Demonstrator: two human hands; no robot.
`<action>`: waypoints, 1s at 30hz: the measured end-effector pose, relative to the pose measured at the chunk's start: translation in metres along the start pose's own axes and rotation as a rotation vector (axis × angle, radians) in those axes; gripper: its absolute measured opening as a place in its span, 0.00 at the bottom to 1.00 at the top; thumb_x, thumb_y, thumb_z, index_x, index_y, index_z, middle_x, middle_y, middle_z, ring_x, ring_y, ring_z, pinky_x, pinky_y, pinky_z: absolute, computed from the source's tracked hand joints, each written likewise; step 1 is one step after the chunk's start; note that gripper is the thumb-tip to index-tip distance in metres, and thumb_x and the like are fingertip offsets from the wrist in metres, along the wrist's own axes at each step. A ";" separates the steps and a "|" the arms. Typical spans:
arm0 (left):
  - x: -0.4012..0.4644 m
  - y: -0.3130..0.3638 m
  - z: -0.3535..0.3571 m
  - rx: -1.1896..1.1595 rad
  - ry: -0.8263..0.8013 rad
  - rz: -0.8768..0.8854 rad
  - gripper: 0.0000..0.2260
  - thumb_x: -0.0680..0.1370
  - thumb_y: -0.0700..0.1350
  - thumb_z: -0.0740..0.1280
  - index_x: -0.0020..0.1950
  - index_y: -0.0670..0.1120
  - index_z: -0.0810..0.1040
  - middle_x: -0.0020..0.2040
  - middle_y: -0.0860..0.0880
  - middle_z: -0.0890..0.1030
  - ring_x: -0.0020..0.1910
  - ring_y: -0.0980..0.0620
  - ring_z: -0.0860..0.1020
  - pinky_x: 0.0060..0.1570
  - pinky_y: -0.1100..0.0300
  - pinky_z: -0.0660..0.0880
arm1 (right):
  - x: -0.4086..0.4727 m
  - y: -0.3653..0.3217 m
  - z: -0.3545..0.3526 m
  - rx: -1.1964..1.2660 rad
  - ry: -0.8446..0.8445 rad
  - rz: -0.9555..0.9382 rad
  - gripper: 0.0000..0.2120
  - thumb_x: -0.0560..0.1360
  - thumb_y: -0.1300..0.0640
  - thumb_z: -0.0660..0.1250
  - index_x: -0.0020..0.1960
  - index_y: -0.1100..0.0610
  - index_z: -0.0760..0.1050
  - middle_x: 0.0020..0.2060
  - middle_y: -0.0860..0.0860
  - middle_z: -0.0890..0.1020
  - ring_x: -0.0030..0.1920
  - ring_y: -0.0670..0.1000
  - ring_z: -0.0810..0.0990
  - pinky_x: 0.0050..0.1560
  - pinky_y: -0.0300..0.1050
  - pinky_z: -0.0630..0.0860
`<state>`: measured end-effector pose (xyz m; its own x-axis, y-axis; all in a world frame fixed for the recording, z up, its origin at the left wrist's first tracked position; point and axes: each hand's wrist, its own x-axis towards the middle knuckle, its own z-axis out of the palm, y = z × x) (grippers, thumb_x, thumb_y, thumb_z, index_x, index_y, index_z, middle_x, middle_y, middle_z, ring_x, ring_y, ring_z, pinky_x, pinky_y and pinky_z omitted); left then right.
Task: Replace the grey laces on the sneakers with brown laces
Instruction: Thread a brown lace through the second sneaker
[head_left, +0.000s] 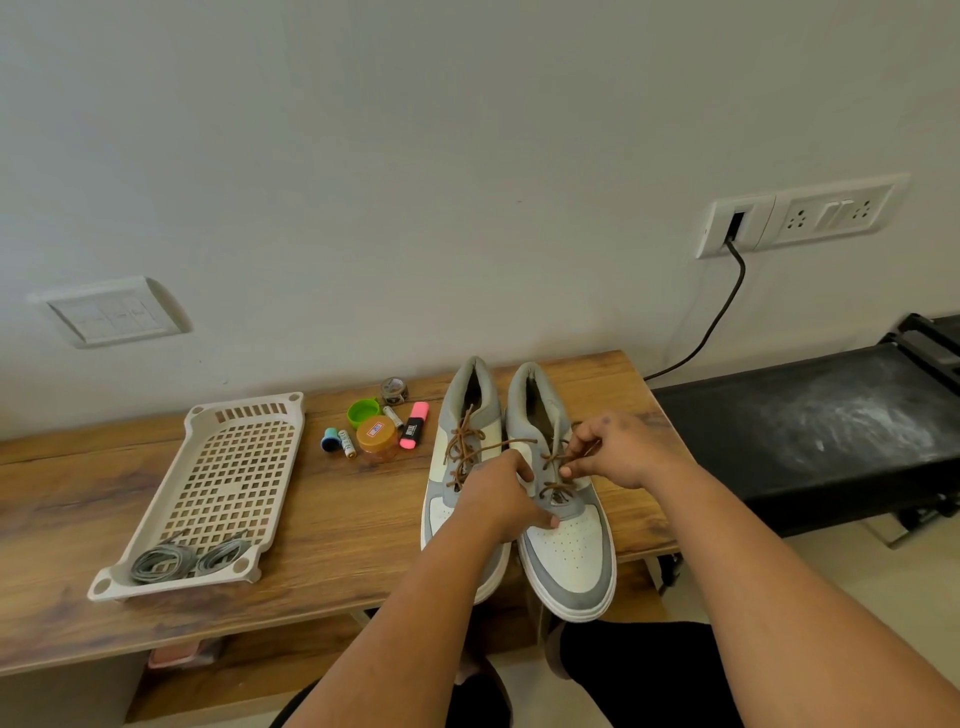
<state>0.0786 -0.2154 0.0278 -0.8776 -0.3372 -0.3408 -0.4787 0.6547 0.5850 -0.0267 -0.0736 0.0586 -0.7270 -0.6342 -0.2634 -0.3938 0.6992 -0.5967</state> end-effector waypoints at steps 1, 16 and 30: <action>0.000 0.000 0.000 0.001 0.000 -0.001 0.26 0.67 0.50 0.80 0.59 0.50 0.73 0.55 0.50 0.78 0.55 0.51 0.76 0.49 0.59 0.74 | 0.001 0.001 0.000 0.010 0.005 0.000 0.05 0.71 0.55 0.76 0.46 0.50 0.82 0.43 0.43 0.81 0.45 0.42 0.77 0.39 0.34 0.68; 0.001 -0.001 -0.002 -0.152 0.051 0.015 0.06 0.76 0.47 0.71 0.52 0.49 0.79 0.49 0.49 0.81 0.51 0.51 0.79 0.49 0.53 0.79 | 0.001 0.004 -0.005 0.034 -0.016 0.021 0.07 0.72 0.58 0.75 0.49 0.51 0.81 0.45 0.45 0.83 0.48 0.45 0.81 0.43 0.34 0.73; -0.002 0.002 -0.008 -0.039 -0.022 0.138 0.07 0.75 0.38 0.67 0.47 0.50 0.81 0.43 0.55 0.80 0.47 0.54 0.78 0.53 0.57 0.77 | -0.002 -0.002 -0.010 -0.082 -0.174 0.103 0.07 0.70 0.58 0.76 0.44 0.51 0.79 0.43 0.46 0.81 0.43 0.45 0.77 0.40 0.38 0.73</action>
<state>0.0791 -0.2189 0.0355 -0.9347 -0.2304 -0.2706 -0.3542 0.6669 0.6556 -0.0302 -0.0702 0.0676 -0.6603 -0.6005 -0.4510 -0.3723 0.7832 -0.4979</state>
